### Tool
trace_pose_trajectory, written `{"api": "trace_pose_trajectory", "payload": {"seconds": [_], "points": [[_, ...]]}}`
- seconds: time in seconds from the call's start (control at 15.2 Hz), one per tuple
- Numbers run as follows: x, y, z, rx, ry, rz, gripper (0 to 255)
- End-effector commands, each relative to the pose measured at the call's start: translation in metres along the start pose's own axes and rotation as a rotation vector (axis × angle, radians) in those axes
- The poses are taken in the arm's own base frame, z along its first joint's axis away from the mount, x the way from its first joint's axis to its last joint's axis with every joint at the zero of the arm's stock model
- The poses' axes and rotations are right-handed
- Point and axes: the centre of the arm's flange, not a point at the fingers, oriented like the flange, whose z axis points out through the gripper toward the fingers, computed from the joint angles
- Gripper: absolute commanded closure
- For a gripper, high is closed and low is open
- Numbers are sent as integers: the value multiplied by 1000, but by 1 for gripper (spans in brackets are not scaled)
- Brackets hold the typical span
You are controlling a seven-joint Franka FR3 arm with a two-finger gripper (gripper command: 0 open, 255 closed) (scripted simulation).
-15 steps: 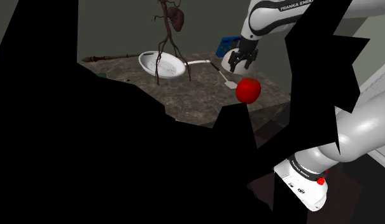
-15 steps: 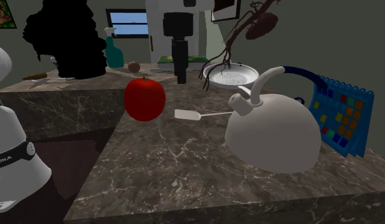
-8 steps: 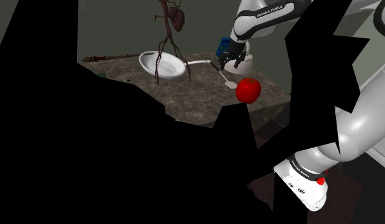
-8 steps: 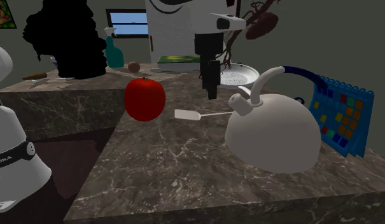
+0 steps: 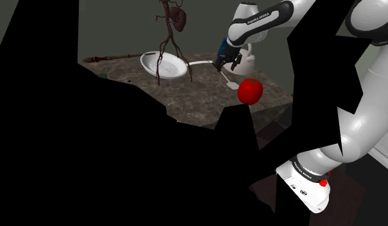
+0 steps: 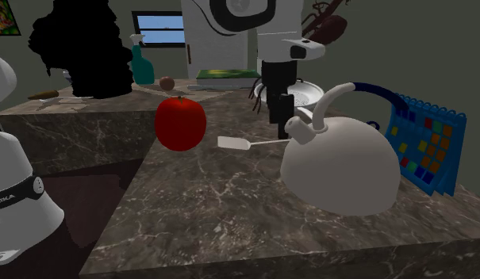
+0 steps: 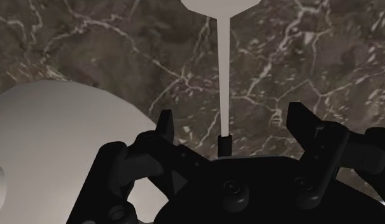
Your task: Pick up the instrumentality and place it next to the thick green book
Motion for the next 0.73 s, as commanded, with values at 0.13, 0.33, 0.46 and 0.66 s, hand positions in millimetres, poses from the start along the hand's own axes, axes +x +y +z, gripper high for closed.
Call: {"api": "trace_pose_trajectory", "payload": {"seconds": [0.13,0.33,0.46,0.66], "points": [[0,0,19,0,1,0,0],[0,0,19,0,1,0,0],[0,0,19,0,1,0,0],[0,0,19,0,1,0,255]]}}
